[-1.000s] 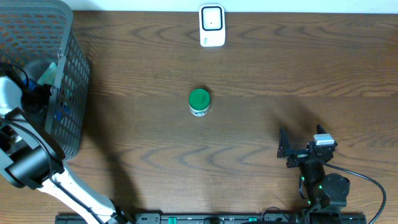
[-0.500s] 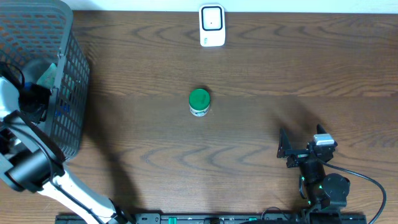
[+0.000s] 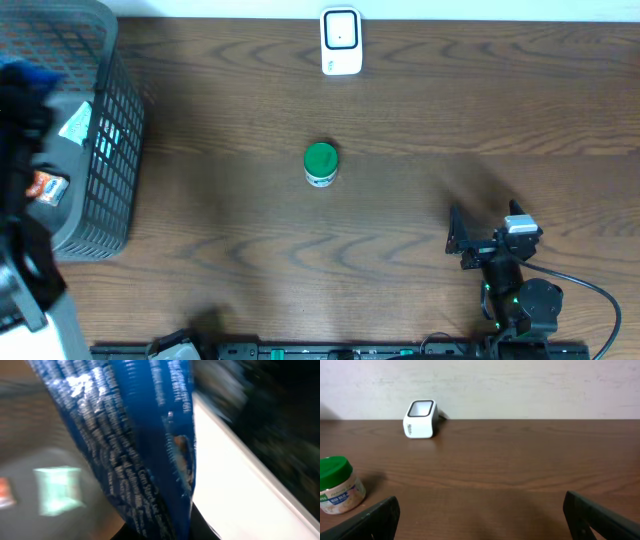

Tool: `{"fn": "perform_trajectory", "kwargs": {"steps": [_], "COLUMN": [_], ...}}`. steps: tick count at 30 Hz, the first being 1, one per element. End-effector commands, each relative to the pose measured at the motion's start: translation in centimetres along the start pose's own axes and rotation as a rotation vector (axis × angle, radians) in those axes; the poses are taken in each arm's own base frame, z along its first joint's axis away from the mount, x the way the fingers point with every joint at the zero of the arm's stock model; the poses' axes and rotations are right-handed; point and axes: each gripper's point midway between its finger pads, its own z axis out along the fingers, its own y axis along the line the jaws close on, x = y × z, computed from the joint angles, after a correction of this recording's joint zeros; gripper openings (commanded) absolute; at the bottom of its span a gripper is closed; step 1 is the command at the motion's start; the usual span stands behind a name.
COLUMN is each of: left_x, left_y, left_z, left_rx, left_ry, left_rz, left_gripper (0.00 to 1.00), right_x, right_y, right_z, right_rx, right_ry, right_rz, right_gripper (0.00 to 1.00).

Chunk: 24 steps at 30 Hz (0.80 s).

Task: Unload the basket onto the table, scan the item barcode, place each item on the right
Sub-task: 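Place the blue wrapped bar on the table right of the jar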

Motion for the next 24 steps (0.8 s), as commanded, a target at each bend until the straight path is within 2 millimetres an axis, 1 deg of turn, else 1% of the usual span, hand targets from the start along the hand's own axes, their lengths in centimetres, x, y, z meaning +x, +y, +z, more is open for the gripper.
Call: {"fn": "perform_trajectory", "kwargs": {"steps": [1,2,4,5,6,7,8,9,10,12,14,15,16,18,21,23,24], "left_x": [8.0,11.2,16.7,21.3,24.7,27.7,30.5,35.3,38.3,43.7,48.2,49.6,51.8,55.2,58.1,59.6,59.8], "left_y": [-6.6,-8.8,-12.2,-14.5,-15.8,-16.6,-17.2,-17.6,-17.6,-16.8,-15.4,-14.8,-13.7,-11.6,-9.6,-8.6,-8.6], "left_z": [2.3,2.5,2.7,2.6,2.5,2.4,2.2,2.2,2.2,2.5,2.8,3.0,3.3,3.8,4.3,4.5,4.5], "left_rx": [0.19,0.251,0.337,0.401,0.438,0.46,0.472,0.479,0.471,0.443,0.418,0.406,0.382,0.332,0.284,0.267,0.277], "left_ry": [0.261,0.351,0.493,0.595,0.668,0.728,0.785,0.877,0.935,1.034,1.112,1.137,1.179,1.244,1.297,1.327,1.331], "left_rz": [0.078,0.116,0.201,0.295,0.358,0.403,0.441,0.506,0.538,0.603,0.678,0.701,0.733,0.774,0.803,0.813,0.82], "left_gripper": [0.07,0.08,0.07,0.08,0.08,0.08,0.07,0.08,0.08,0.08,0.08,0.08,0.08,0.08,0.08,0.08,0.31], "right_x": [0.1,0.1,0.1,0.1,0.1,0.1,0.1,0.1,0.1,0.1,0.1,0.1,0.1,0.1,0.1,0.1,0.1], "right_y": [0.2,0.2,0.2,0.2,0.2,0.2,0.2,0.2,0.2,0.2,0.2,0.2,0.2,0.2,0.2,0.2,0.2], "right_z": [0.0,0.0,0.0,0.0,0.0,0.0,0.0,0.0,0.0,0.0,0.0,0.0,0.0,0.0,0.0,0.0,0.0], "right_rx": [-0.006,-0.006,-0.006,-0.006,-0.006,-0.006,-0.006,-0.006,-0.006,-0.006,-0.006,-0.006,-0.006,-0.006,-0.006,-0.006,-0.006], "right_ry": [0.001,0.001,0.001,0.001,0.001,0.001,0.001,0.001,0.001,0.001,0.001,0.001,0.001,0.001,0.001,0.001,0.001], "right_rz": [-0.012,-0.012,-0.012,-0.012,-0.012,-0.013,-0.012,-0.012,-0.012,-0.012,-0.013,-0.013,-0.012,-0.012,-0.013,-0.013,-0.012], "right_gripper": [0.99,0.99,0.99,0.99,0.99,0.99,0.99,0.99,0.99,0.99,0.99,0.99,0.99,0.99,0.99,0.99,0.99]}}
